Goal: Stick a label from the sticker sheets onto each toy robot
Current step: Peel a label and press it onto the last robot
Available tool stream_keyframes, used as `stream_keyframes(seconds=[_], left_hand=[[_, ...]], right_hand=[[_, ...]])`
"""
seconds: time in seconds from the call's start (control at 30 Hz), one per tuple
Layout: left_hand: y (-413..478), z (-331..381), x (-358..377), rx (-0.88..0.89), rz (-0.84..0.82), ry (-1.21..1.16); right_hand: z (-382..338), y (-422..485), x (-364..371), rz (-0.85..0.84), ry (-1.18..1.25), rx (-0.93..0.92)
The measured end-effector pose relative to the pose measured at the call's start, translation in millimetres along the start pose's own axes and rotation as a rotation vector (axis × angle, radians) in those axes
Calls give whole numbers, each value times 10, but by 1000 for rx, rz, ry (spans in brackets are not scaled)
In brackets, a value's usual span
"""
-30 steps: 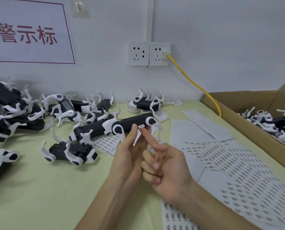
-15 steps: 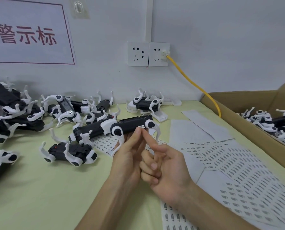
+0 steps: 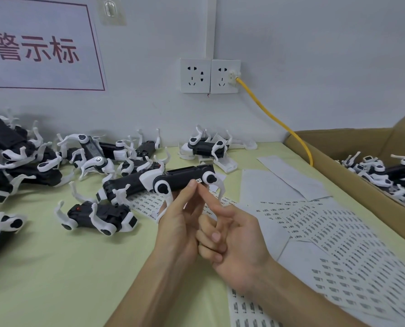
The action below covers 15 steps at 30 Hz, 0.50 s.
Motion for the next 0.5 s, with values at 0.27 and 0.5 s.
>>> stream_keyframes(seconds=[0.27, 0.5], left_hand=[[-10, 42, -10, 36, 102, 2], [5, 147, -65, 207, 165, 86]], right_hand=[[25, 13, -8, -7, 11, 22], [11, -7, 17, -21, 25, 23]])
Point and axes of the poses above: each hand's wrist, its own y-axis towards the middle knuckle, its own x-axis out of the palm, z = x × y, the point moved 6 cm from there along y, towards the middle knuckle, and after that the axes turned 10 degrees about x, right-handed, at the moved point
